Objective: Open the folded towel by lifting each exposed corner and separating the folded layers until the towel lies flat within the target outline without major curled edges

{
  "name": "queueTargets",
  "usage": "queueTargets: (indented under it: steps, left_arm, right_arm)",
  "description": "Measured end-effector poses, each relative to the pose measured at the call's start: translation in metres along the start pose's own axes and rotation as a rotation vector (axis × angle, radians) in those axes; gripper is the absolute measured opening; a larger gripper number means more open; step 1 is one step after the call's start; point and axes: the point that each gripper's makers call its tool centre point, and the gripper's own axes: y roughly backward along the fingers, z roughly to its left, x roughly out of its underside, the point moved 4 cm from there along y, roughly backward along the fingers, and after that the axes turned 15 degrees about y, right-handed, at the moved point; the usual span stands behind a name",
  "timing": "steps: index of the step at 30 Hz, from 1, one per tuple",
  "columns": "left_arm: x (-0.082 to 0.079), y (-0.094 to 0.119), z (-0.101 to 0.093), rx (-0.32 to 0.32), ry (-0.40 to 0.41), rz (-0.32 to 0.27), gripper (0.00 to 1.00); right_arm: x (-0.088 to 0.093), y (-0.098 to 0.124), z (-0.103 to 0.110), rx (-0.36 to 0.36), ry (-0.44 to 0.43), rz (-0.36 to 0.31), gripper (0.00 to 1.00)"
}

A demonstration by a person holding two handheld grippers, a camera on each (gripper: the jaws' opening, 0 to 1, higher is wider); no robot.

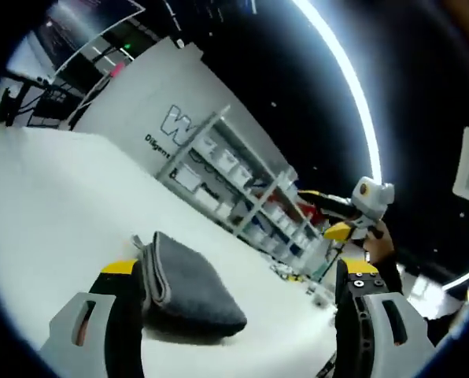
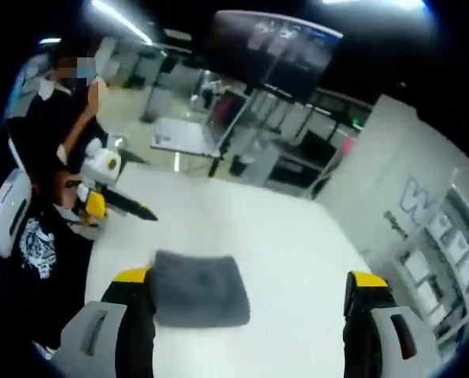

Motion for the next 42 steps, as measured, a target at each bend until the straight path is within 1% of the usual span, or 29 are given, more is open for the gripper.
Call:
queueTargets:
  steps: [1,2,3,4,5,7,9,11,15,16,18,22,23,25,28,30,32,34,38,42]
  left_arm:
    - [0.001,0.000,0.001,-0.003,0.004,0.000,1.00]
    - [0.012,-0.002,0.002,-0.004,0.024,0.056,1.00]
    - [0.019,-0.003,0.002,-0.005,0.027,0.097,1.00]
    - [0.023,-0.005,0.004,-0.014,0.029,0.111,1.00]
    - [0.025,-0.007,0.004,-0.017,0.025,0.106,1.00]
    - [0.031,-0.006,0.003,-0.028,0.022,0.124,1.00]
    - [0.033,-0.003,0.001,-0.027,0.032,0.131,1.00]
    - [0.034,-0.005,0.001,-0.029,0.045,0.130,1.00]
    - [0.038,-0.005,0.002,-0.043,0.077,0.153,1.00]
    - [0.039,-0.005,0.002,-0.048,0.086,0.161,1.00]
    - [0.041,-0.006,0.005,-0.058,0.100,0.168,0.99]
    - [0.044,-0.011,0.016,-0.096,0.165,0.185,0.99]
    - [0.045,-0.013,0.018,-0.101,0.181,0.188,0.98]
    - [0.049,-0.016,0.020,-0.111,0.183,0.190,0.98]
    - [0.047,-0.018,0.023,-0.124,0.181,0.179,0.98]
    - [0.044,-0.022,0.029,-0.132,0.199,0.157,0.97]
    - [0.044,-0.025,0.029,-0.134,0.212,0.151,0.97]
    - [0.044,-0.028,0.030,-0.132,0.226,0.145,0.96]
    - [0.051,-0.033,0.032,-0.147,0.236,0.139,0.95]
    - [0.047,-0.036,0.038,-0.170,0.232,0.129,0.87]
  right_arm:
    - [0.000,-0.001,-0.002,-0.004,0.004,0.005,1.00]
    - [0.000,-0.005,-0.009,-0.036,0.028,0.027,1.00]
    - [0.001,-0.007,-0.012,-0.063,0.032,0.044,1.00]
    - [0.001,-0.010,-0.014,-0.087,0.053,0.047,1.00]
    - [0.001,-0.012,-0.015,-0.111,0.077,0.051,1.00]
    - [0.003,-0.016,-0.016,-0.158,0.102,0.077,1.00]
    - [0.004,-0.021,-0.018,-0.194,0.117,0.093,1.00]
    - [0.004,-0.025,-0.021,-0.213,0.126,0.113,1.00]
    - [0.003,-0.038,-0.032,-0.256,0.143,0.151,0.98]
    - [0.003,-0.039,-0.033,-0.266,0.146,0.153,0.97]
    - [0.000,-0.045,-0.037,-0.290,0.149,0.154,0.97]
    - [-0.004,-0.054,-0.043,-0.321,0.159,0.160,0.97]
    - [-0.004,-0.055,-0.044,-0.325,0.164,0.163,0.97]
    - [-0.005,-0.059,-0.049,-0.338,0.169,0.168,0.97]
    - [-0.006,-0.063,-0.052,-0.345,0.171,0.168,0.96]
    - [-0.010,-0.069,-0.056,-0.359,0.176,0.156,0.95]
    - [-0.010,-0.073,-0.056,-0.384,0.181,0.165,0.95]
    - [-0.009,-0.077,-0.057,-0.393,0.191,0.177,0.95]
    - [-0.009,-0.085,-0.058,-0.419,0.196,0.185,0.95]
    - [-0.011,-0.099,-0.056,-0.443,0.202,0.176,0.95]
